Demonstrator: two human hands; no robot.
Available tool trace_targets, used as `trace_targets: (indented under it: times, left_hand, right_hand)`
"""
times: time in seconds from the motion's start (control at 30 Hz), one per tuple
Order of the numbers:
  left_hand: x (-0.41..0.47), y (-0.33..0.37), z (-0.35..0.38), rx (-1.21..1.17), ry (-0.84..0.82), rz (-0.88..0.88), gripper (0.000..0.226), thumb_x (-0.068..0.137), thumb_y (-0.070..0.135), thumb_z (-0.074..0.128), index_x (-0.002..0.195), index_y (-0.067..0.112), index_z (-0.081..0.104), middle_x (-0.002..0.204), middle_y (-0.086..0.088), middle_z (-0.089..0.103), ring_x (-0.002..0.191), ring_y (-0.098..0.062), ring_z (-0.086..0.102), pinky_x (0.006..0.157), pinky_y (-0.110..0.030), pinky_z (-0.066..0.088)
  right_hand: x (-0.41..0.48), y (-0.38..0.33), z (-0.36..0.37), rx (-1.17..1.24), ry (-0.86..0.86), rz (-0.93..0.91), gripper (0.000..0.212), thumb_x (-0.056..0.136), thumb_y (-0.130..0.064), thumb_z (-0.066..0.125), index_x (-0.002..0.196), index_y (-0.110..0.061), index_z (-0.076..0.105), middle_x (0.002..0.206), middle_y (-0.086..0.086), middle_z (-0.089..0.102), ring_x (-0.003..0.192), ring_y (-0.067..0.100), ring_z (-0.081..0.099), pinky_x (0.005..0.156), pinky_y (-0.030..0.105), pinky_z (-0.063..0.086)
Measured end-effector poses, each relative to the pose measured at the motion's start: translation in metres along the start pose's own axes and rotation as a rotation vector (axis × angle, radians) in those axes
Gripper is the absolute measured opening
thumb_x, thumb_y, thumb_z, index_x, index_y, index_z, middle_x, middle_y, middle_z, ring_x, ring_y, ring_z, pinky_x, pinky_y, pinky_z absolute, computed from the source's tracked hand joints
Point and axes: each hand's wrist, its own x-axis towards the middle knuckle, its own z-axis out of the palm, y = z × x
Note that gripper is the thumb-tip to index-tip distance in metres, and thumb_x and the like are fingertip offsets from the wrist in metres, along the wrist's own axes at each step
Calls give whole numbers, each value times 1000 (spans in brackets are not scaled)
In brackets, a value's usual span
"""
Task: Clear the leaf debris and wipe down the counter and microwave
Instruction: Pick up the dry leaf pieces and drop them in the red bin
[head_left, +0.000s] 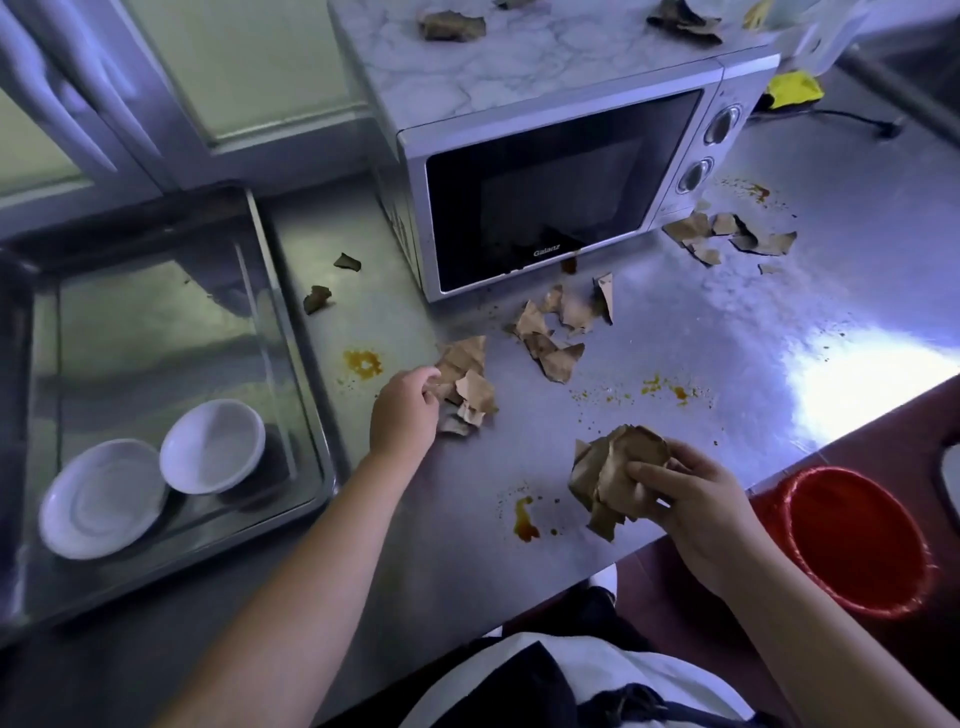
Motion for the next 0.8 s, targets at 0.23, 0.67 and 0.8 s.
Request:
trace_targets:
  times: [0.23, 0.67, 0.8]
  left_hand:
    - [-41, 3, -43, -601, 31, -243, 27, 86, 7, 72, 86, 33, 70, 89, 4, 74, 80, -12, 71, 69, -30, 60]
    - [-115, 56, -53, -1223, -359, -381, 11, 78, 10, 77, 82, 19, 78, 87, -9, 76, 73, -17, 71, 59, -26, 56]
    - [-111, 55, -47, -1266, -597, -399, 17, 71, 23, 76, 88, 18, 79, 92, -9, 75, 78, -19, 72, 65, -28, 58]
  right_hand:
    - [-10, -6, 39, 13, -226, 39, 30, 79, 10, 64, 108, 3, 68, 88, 17, 68, 74, 26, 68, 64, 36, 60]
    - [-15, 11, 65, 4, -310, -24, 29, 76, 7, 71, 98, -12, 73, 93, 14, 72, 79, 29, 71, 61, 37, 59]
    - [-22, 17, 53, 20, -260, 26, 36, 81, 12, 65, 114, 0, 67, 96, 19, 69, 77, 30, 70, 59, 37, 57]
